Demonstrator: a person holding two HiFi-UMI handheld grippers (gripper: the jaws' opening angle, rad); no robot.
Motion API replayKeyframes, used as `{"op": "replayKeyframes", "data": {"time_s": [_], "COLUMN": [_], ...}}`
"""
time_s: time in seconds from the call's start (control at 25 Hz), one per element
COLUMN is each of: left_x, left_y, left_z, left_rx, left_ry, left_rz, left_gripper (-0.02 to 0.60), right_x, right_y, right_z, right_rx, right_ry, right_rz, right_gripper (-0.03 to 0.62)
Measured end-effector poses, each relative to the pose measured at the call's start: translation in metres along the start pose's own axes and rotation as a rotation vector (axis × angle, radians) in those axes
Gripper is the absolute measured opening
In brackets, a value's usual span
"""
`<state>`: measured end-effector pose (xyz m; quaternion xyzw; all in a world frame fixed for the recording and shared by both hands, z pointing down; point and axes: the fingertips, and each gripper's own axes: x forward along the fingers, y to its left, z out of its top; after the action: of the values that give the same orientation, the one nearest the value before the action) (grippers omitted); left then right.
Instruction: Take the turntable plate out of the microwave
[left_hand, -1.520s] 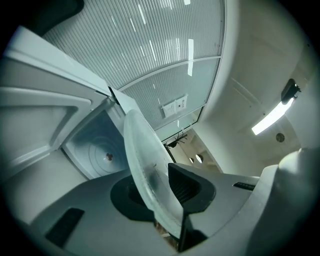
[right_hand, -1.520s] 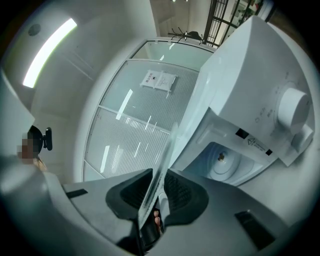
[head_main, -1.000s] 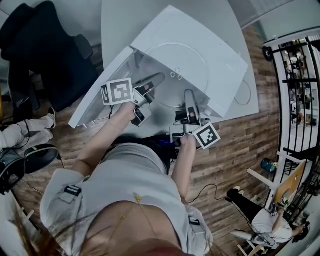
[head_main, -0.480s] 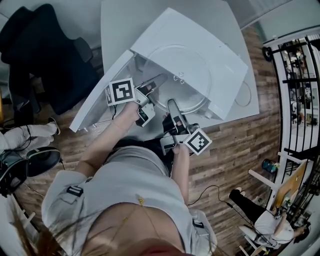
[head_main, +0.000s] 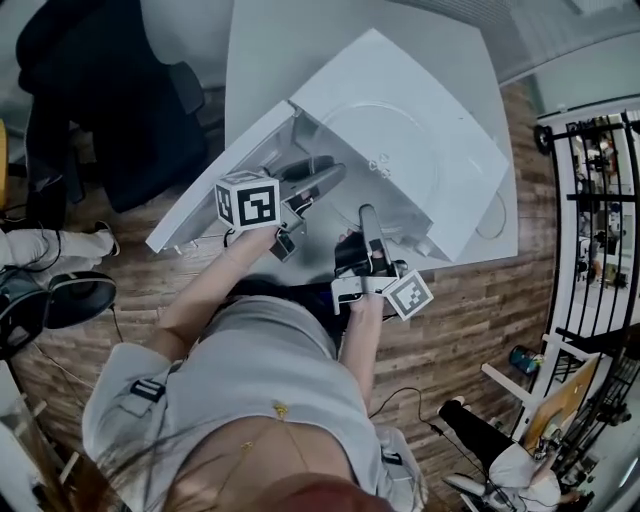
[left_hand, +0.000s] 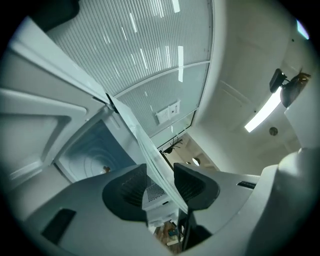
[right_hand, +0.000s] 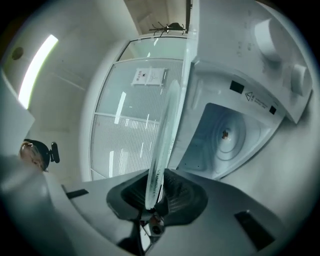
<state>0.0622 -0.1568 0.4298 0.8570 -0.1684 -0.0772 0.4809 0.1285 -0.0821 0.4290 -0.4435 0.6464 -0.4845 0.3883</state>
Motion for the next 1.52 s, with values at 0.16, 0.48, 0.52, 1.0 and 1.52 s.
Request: {"op": "replayKeyframes", "data": {"time_s": [0.16, 0.48, 0.52, 1.0, 1.52], "left_x": [-0.017, -0.031, -0.030, -0.012, -0.004], "left_y": [-0.008, -0.033, -0.036, -0.032, -0.033], "left_z": [0.000, -0.014, -0.017, -0.029, -0.032], "left_rx": [0.059, 0.464, 0.533, 0.855, 0.761], "left_ry": [-0.028, 0.038, 0.053, 0.138, 0.118], "left_rz": [0.007, 0.095, 0.107, 0.255, 0.237], "left_gripper": [0.172, 0.204, 0.227, 0.255, 0.255], "right_x": [-0.002, 0.009, 0.010, 0.023, -0.023], "right_y": [0.002, 0.005, 0.003, 0.003, 0.000], "right_z": [0.007, 0.024, 0.025, 0.034, 0.017], "right_rx": [-0.015, -0.060, -0.059, -0.222, -1.165], "right_ry": [0.011, 0.037, 0.037, 0.068, 0.090], "right_rz": [-0.001, 0.005, 0.003, -0.027, -0.562], "right_gripper": [0.063, 0.079, 0.077, 0.087, 0.272]}}
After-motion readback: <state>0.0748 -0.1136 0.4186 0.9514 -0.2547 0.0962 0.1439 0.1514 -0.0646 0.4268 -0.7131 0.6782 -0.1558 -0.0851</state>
